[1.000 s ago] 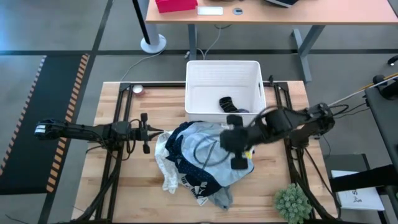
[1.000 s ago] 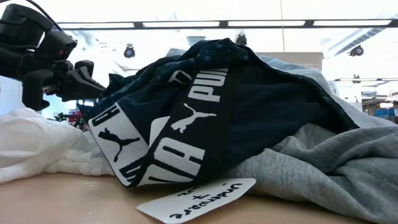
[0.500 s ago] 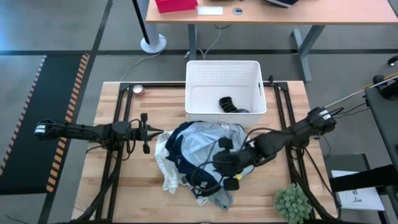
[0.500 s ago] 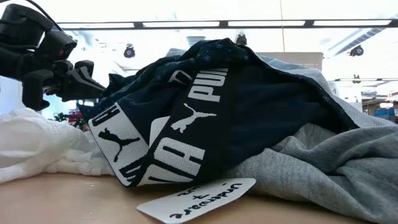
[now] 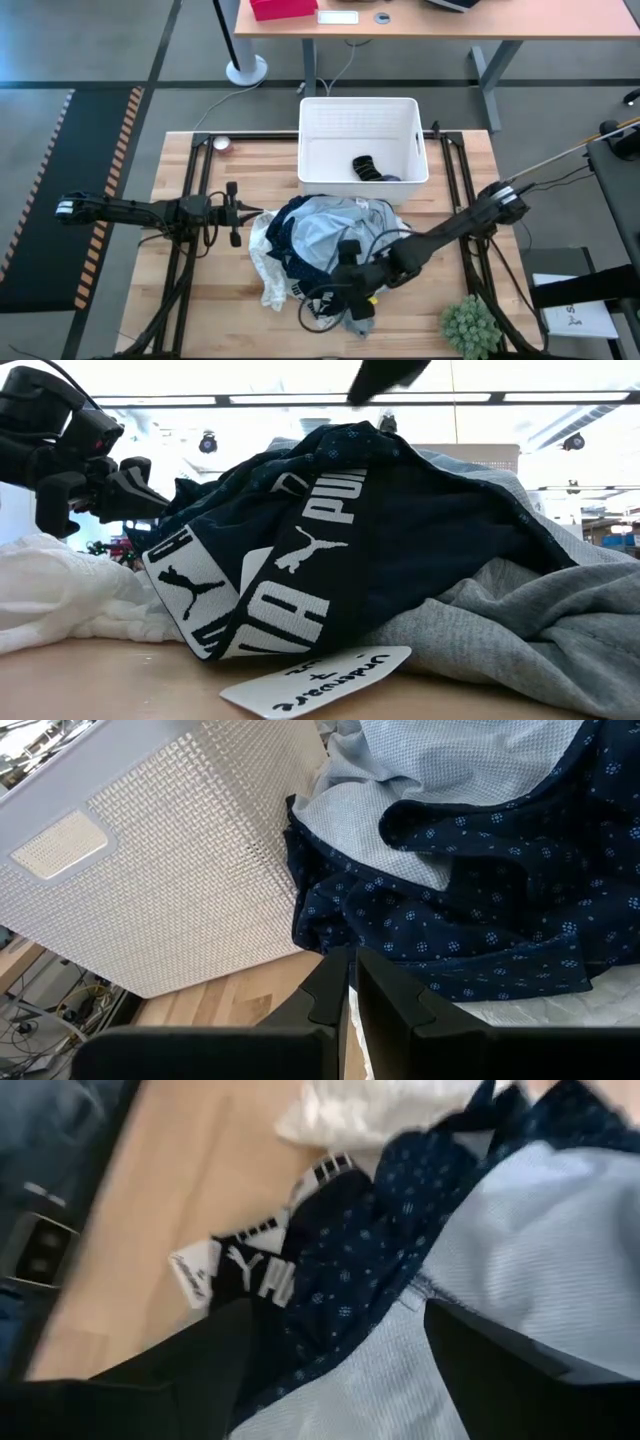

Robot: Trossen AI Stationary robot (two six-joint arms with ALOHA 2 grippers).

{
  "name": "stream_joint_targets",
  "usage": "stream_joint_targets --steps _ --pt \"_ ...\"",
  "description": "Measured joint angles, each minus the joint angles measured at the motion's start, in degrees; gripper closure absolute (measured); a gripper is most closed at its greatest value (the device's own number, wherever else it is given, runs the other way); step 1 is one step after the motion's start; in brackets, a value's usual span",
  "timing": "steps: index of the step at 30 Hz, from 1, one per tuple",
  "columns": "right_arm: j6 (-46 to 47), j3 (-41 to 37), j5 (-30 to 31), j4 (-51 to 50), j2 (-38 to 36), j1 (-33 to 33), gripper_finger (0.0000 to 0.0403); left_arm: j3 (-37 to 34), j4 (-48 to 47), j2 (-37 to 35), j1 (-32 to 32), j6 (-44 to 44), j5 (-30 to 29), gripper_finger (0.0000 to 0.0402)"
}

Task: Sort clothes
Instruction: Put the blue polo shirt into the white laundry bin

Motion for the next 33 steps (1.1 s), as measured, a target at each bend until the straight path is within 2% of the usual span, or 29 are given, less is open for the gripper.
stream_joint_targets --steps 6,15,19,26,27,33 --pt "-0.90 0.83 4.81 -0.03 4.12 -0.10 0.0125 0.00 0.00 0.00 0.01 0.00 0.00 0.0390" --pt "0.40 0.91 5.67 0.01 6.09 -0.68 0.0153 0.00 -0.02 0.00 -0.01 0.00 0.00 0.0390" --pt "1.56 0.91 5.94 -0.07 6.61 -1.48 0.0204 0.00 -0.01 0.00 -0.01 0.00 0.00 0.0390" --pt "0.89 0.91 6.05 -0.28 5.92 -1.89 0.0381 0.00 0.00 0.00 -0.01 0.00 0.00 0.0390" --pt "0.64 0.91 6.01 -0.26 5.34 -1.87 0.0390 0.00 -0.02 0.00 -0.01 0.00 0.00 0.0390" --pt "0.88 3.37 6.05 -1.43 1.58 -1.72 0.0380 0.00 0.00 0.00 0.01 0.00 0.00 0.0390"
